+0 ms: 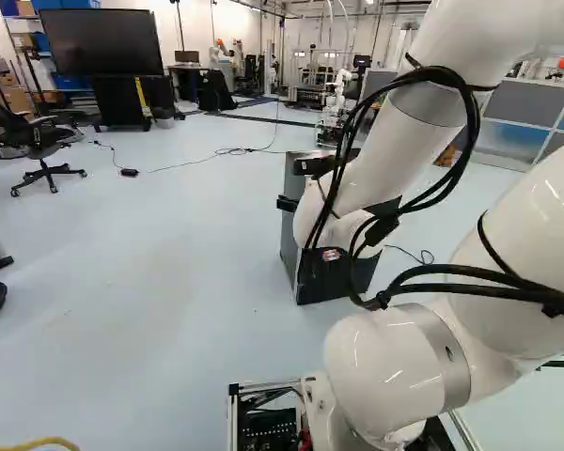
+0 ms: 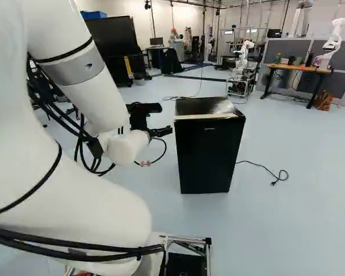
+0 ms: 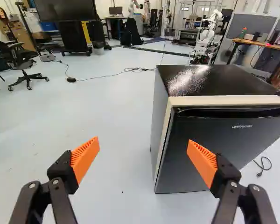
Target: Grab a drink from the fridge
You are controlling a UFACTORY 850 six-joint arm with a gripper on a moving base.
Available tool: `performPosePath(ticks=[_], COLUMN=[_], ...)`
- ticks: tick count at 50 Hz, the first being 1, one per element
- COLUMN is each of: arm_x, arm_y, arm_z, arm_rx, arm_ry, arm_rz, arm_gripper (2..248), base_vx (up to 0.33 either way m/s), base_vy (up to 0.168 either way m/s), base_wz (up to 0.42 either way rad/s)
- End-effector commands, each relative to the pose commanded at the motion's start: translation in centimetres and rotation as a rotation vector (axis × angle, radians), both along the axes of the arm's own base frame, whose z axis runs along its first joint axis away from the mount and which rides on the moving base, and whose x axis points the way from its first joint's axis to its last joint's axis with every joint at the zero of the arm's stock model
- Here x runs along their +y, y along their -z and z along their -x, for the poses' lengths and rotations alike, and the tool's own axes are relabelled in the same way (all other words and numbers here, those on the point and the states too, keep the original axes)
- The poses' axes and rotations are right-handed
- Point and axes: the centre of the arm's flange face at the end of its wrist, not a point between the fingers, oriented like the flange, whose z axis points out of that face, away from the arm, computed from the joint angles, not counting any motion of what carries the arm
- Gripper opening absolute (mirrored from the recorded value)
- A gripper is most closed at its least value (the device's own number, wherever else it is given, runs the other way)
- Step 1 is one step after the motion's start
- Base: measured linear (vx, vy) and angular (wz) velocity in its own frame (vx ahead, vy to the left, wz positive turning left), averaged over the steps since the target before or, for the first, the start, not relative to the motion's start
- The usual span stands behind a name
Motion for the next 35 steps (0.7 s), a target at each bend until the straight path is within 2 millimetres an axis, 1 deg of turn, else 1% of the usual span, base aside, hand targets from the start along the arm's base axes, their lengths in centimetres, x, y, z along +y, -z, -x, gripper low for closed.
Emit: performPosePath(ticks=[16, 35], arm_x=[0.5, 1.1], arm_y=[0.0, 0.0], arm_z=[-0.5, -0.6], arm_rx=[0.002, 0.004], arm_ry=[0.003, 0.019], arm_rz=[-0.008, -0.025], arm_gripper=[247, 247], base_vx=[0.000, 0.000], base_vy=[0.000, 0.000], base_wz=[0.000, 0.000])
